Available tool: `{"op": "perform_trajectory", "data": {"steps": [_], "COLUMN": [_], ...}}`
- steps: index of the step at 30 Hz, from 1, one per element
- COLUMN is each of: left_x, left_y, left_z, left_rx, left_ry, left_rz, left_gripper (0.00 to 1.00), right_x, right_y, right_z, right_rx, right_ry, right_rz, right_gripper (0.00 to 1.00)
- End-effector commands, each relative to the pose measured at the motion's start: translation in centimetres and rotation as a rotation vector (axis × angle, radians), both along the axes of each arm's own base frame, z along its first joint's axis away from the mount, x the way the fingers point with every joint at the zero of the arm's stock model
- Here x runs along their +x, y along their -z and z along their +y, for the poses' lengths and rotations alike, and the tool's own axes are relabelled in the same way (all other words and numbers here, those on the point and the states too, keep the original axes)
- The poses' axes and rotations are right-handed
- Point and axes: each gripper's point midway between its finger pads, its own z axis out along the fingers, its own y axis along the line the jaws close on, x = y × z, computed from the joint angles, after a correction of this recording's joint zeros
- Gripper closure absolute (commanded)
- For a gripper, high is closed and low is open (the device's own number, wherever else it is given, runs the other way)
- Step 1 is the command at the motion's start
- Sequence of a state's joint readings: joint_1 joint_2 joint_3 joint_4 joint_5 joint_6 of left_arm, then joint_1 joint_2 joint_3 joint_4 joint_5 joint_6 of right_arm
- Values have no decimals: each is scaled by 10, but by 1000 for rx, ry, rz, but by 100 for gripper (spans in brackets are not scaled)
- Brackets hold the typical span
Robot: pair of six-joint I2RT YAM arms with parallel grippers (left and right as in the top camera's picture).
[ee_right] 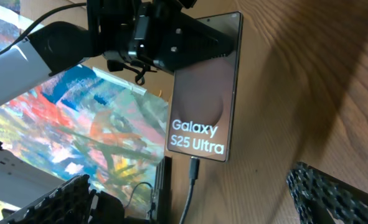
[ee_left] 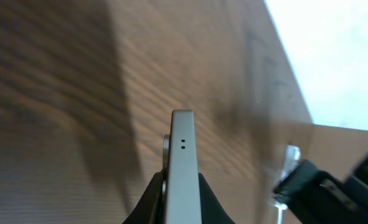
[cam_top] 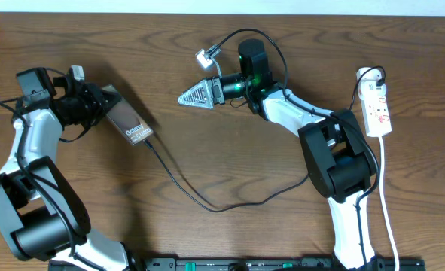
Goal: Plug charger to phone and switch on socket
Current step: 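Lower the phone flat onto the table with the left gripper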
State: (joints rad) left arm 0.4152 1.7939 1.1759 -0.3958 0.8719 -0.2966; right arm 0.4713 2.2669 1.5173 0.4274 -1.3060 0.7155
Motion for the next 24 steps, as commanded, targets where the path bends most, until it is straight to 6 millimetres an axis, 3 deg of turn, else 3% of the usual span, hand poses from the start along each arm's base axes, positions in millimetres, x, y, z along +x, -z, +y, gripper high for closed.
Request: {"op": "perform_trajectory", "data": {"steps": [1,10,17,24], "left_x": [-3,-11,-14,-35], "left_y": [25,68,75,93], "left_z": [7,5,6,15], "left_rx": [43,2,8,89], "left_ry": [-8,-7,-12,-43], "left_rz": [67,182,206,341], "left_gripper": [93,93,93,93], "right_x": [0,0,0,0], "right_y": [-12,-11,-11,-11], "right_z": [-1,-1,-1,-1], "right_rx": [15,12,12,12], "right_ry": [-10,-10,-10,-10], "right_rz": [-24,-18,-18,-18], "right_gripper": [1,1,1,1]}}
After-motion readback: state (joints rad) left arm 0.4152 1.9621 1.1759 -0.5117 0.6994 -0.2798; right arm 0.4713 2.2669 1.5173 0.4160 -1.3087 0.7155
